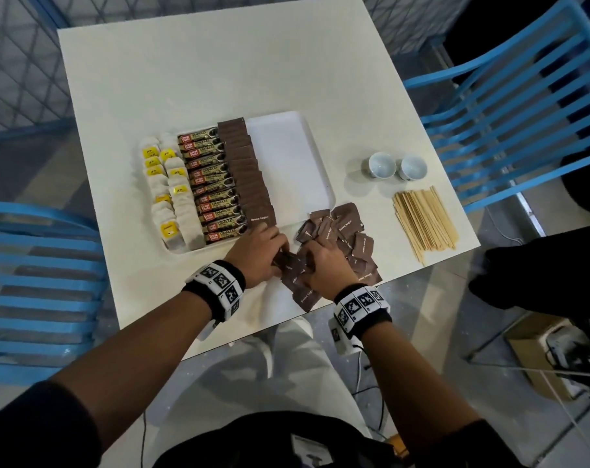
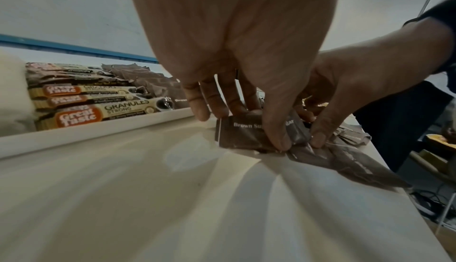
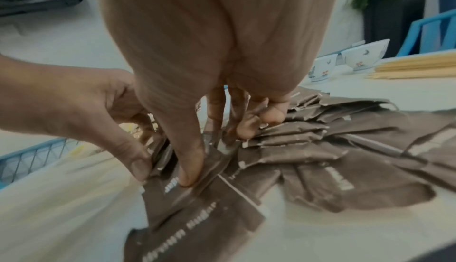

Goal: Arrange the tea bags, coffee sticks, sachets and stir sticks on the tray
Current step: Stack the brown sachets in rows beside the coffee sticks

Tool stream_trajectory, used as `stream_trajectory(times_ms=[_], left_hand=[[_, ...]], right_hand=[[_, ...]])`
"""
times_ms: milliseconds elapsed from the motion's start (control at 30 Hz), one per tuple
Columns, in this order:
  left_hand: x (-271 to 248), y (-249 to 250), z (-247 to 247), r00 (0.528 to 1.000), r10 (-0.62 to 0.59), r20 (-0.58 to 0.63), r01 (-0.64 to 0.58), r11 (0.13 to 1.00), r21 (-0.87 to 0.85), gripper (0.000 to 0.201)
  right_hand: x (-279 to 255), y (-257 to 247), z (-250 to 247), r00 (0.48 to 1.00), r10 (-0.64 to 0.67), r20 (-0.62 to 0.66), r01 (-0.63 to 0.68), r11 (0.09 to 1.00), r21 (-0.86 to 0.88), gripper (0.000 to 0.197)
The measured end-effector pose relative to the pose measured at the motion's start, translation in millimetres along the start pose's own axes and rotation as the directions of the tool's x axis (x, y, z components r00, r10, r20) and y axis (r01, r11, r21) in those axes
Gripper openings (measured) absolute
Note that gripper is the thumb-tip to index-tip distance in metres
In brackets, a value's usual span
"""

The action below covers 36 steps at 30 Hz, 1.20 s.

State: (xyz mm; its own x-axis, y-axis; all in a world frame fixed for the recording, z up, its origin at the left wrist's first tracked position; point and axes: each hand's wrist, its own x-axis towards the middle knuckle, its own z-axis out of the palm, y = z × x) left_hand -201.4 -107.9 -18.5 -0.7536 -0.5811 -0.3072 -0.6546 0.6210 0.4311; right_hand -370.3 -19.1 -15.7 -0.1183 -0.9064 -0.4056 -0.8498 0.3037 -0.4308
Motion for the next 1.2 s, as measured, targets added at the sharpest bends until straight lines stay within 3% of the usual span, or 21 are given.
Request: stream_trajectory(times_ms=[100,300,433,500,633,700,767,867,1000,1100,1167,1200], left_hand=[[-1.7,-2.5,-1.0,0.999,-0.013,-0.031,0.01,0.997,-0.081,0.044],[-8.7,-11.7,-6.5,0.994,-0.11,-0.024,0.095,0.935,-0.342,0.04],[-14.0,-24.7,-10.5,0.978,-0.154,-0.143,0.067,0.871,-0.486,0.026],[-17.5,-29.5,-14.5,0.948,-0.248,-0.198,0.092,0.811,-0.578,0.019],[-21.1,-36.2,-25.9,0.86,-0.478,-0.179,0.188,0.623,-0.759,0.015],[-19.8,-37.0,-33.8,0.827,-0.551,-0.114,0.208,0.488,-0.848,0.017],[-17.6,-36.5,-40.9,0.788,-0.613,-0.06,0.203,0.351,-0.914,0.018],[-16.4,-39.1,-50.8,0.702,-0.711,-0.049,0.244,0.305,-0.921,0.022],[-17.5,-41.9,-58.8,0.638,-0.77,-0.03,0.228,0.226,-0.947,0.033],[-12.0,-42.3,-67.2,0.64,-0.764,0.079,0.149,0.023,-0.989,0.034],[-5.7,-34.4,-79.3,0.662,-0.727,0.182,0.082,-0.171,-0.982,0.009],[-2.5,-30.2,-85.3,0.675,-0.702,0.228,0.06,-0.256,-0.965,0.007]], right_hand=[[3.1,-2.9,-0.3,0.999,0.045,-0.009,-0.043,0.992,0.116,0.031],[10.5,-3.3,-3.7,0.991,0.129,0.016,-0.127,0.937,0.327,0.023],[15.9,-5.0,-15.1,0.984,0.18,0.008,-0.166,0.885,0.435,0.022],[20.4,-3.1,-26.8,0.981,0.192,-0.03,-0.156,0.868,0.471,0.024],[29.0,-15.3,-50.2,0.976,0.211,-0.057,-0.126,0.758,0.639,0.02],[34.5,-28.2,-59.6,0.977,0.211,-0.039,-0.117,0.678,0.725,0.017],[40.5,-37.4,-70.3,0.982,0.171,-0.073,-0.062,0.671,0.739,0.017],[54.0,-44.0,-79.8,0.988,0.11,-0.106,0.005,0.669,0.743,0.018],[71.0,-52.9,-81.2,0.991,0.075,-0.109,0.038,0.628,0.778,0.023],[79.9,-59.8,-80.6,0.999,-0.001,-0.038,0.03,0.621,0.783,0.023],[87.4,-63.9,-78.6,0.999,-0.05,0.006,0.028,0.647,0.762,0.023],[92.0,-65.9,-77.7,0.997,-0.07,0.023,0.031,0.673,0.739,0.022]])
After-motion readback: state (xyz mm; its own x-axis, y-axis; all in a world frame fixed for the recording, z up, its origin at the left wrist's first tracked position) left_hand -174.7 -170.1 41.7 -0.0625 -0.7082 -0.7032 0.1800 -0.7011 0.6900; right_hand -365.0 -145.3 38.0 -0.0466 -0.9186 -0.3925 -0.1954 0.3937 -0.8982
